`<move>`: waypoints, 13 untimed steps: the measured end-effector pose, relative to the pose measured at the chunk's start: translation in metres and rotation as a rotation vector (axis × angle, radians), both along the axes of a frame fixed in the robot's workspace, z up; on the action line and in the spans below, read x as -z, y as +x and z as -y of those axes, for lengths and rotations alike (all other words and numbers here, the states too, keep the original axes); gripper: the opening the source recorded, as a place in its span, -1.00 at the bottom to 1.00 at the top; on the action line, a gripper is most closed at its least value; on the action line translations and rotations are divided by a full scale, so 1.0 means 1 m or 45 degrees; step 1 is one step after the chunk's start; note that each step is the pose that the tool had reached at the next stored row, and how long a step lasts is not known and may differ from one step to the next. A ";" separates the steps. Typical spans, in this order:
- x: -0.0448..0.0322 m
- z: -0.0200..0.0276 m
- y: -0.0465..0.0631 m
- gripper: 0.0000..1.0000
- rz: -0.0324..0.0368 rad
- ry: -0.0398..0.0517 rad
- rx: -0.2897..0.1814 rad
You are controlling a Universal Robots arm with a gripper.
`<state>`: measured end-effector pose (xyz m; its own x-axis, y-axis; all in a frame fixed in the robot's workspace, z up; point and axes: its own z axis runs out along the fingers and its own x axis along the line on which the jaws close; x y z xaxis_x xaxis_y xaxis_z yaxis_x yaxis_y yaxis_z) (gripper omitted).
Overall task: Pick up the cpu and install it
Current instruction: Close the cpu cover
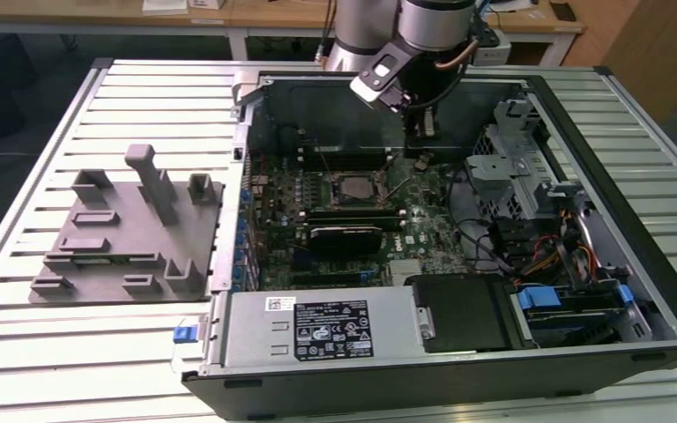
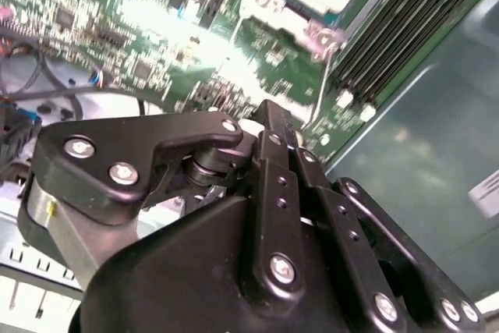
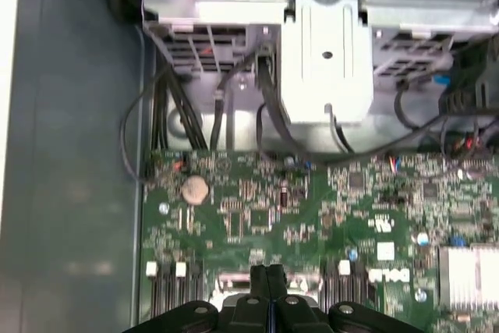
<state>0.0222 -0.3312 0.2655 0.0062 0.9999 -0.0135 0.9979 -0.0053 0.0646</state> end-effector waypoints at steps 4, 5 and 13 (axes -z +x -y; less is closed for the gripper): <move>-0.0001 -0.0002 0.012 -0.79 -0.0001 0.000 0.000; 0.0000 -0.0002 0.013 -0.79 -0.0002 0.000 0.000; 0.0078 -0.0005 0.016 -0.79 -0.0001 -0.012 0.000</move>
